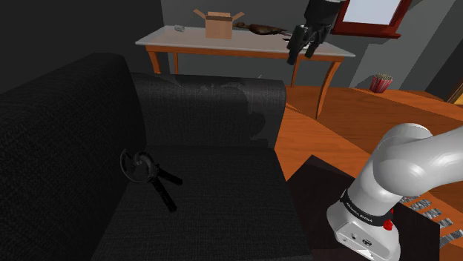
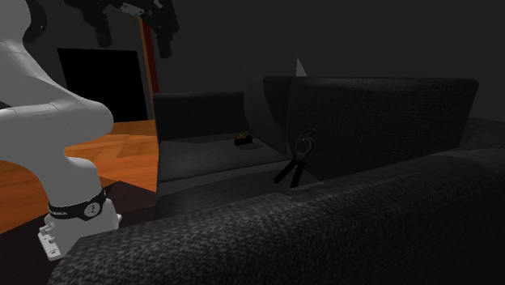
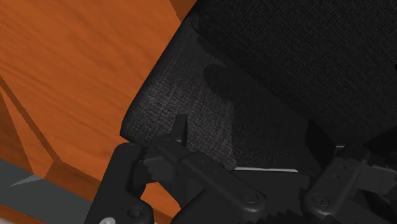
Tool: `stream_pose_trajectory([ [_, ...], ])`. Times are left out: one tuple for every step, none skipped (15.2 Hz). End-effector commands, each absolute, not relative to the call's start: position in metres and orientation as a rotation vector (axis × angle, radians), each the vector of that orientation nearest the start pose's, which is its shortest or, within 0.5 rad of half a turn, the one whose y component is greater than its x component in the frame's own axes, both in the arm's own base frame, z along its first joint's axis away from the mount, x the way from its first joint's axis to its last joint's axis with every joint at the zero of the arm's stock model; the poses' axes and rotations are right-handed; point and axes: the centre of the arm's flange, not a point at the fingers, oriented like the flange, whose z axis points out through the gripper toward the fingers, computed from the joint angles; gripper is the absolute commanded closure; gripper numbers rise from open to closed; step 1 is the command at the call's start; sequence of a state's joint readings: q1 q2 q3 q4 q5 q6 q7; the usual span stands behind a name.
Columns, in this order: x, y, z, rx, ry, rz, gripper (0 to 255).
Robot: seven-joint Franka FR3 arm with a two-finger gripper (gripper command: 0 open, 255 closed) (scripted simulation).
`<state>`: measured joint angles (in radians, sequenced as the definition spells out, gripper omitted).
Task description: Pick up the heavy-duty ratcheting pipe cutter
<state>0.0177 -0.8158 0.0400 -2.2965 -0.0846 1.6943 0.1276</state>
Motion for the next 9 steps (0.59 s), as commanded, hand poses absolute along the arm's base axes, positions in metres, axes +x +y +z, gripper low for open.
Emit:
stream_pose_trajectory([
  [0.310,0.015,0.641,-3.214,0.125,-0.359,0],
  [0.313,0.020,0.631,-3.199,0.113,-0.373,0],
  [0.316,0.026,0.621,-3.184,0.101,-0.386,0],
  [0.319,0.032,0.611,-3.169,0.089,-0.400,0],
  [0.322,0.037,0.602,-3.153,0.077,-0.413,0],
  [0.325,0.043,0.592,-3.138,0.065,-0.427,0],
  [0.328,0.050,0.583,-3.122,0.053,-0.440,0],
  [0.331,0.056,0.573,-3.107,0.042,-0.453,0],
  [0.334,0.062,0.564,-3.091,0.030,-0.465,0],
])
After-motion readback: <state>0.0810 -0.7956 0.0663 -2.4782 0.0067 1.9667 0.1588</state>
